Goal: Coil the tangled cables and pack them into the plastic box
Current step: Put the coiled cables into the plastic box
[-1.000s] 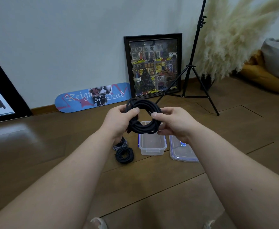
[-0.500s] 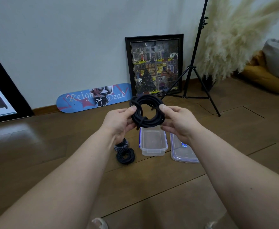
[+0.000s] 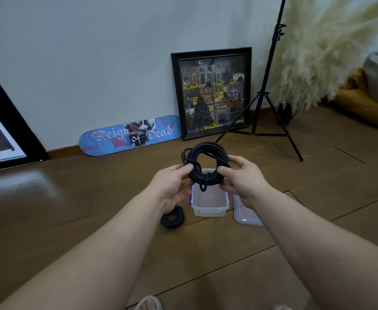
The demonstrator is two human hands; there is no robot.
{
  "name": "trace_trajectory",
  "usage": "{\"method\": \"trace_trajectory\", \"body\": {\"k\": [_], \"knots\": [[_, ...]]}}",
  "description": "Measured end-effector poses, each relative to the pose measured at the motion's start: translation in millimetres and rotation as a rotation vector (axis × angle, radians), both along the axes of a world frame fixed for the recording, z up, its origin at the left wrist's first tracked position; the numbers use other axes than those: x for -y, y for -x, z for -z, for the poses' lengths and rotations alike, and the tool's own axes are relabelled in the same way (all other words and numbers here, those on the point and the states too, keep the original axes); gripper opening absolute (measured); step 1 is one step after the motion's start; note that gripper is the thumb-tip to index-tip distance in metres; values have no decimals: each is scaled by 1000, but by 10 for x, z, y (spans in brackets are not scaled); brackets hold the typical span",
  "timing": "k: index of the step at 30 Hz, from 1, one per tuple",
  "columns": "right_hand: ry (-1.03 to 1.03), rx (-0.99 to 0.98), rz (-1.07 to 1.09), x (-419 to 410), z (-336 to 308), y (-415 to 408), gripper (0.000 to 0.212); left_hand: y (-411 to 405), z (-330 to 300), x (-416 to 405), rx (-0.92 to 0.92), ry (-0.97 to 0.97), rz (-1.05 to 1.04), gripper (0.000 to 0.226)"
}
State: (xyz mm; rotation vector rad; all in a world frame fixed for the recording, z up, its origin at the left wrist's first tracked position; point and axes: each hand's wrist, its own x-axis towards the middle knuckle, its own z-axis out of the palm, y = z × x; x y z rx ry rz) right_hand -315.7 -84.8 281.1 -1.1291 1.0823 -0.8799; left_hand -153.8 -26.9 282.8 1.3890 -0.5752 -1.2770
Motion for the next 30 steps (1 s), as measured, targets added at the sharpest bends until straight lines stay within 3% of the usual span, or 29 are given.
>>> {"method": "trace_trajectory", "body": {"k": [7,12,17,20,22,24,30], "knots": [[1,-131,-76,269,109,-31,33,-103,181,335,0,-68,40,40],[-29,-89,-41,779,585,-165,39,-199,654,785,-2,-115,96,36],[-95,-1,76,1416,1317,-392,25,-376,1386,1429,18,-126,135,43],[-158,39,195,1767,1724,-517,25,-478,1791,1760,66,-110,32,33],[-219,57,293,1907,1966,-572,24,-567,2054,1902,166,-146,-87,27],[-287,92,383,1991,2122,-596,29,-662,2273,2024,304,-204,-131,42],[-360,112,481,2269,2488,-657,26,-787,2709,2479,591,-318,20,59]]}}
